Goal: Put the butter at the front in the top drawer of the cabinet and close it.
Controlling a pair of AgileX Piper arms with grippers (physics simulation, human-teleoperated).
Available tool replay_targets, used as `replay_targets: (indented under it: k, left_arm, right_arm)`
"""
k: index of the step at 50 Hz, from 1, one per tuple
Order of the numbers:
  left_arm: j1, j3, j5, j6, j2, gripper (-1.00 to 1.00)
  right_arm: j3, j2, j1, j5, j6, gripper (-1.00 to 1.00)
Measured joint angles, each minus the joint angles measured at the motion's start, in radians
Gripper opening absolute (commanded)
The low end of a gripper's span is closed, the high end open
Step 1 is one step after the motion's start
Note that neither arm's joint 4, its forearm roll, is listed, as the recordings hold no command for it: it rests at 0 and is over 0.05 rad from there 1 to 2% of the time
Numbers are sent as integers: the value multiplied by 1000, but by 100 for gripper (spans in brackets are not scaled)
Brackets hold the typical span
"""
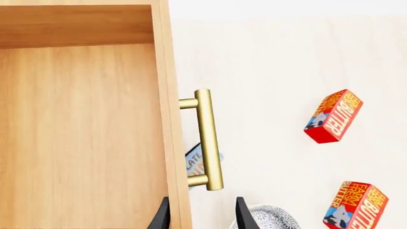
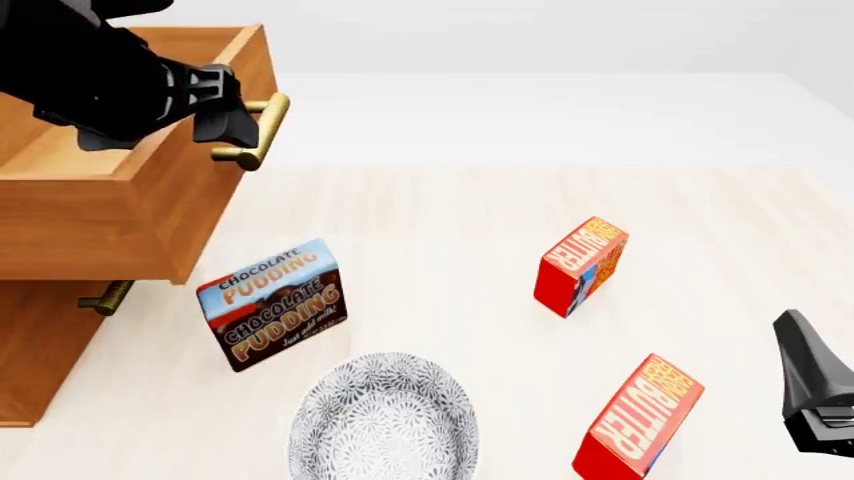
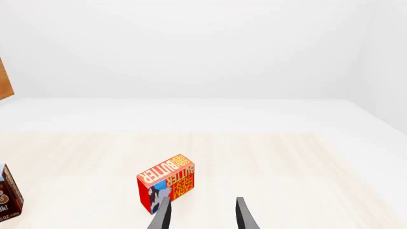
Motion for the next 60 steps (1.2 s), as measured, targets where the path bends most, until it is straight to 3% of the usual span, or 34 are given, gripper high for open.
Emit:
replay_targets:
  k: [8, 18, 41, 60]
  left_arm:
    - [-9, -14, 19, -10, 9, 100]
    - [2, -78, 86, 33, 31, 100]
    - [-33, -278, 201, 166, 35, 100]
    - [-119, -363, 212, 304, 73, 100]
  right_arm:
    - [0, 0, 0, 0, 0, 100]
    - [0, 0, 0, 0, 0, 100]
    - [0, 0, 0, 0, 0, 100]
    - [0, 0, 0, 0, 0, 100]
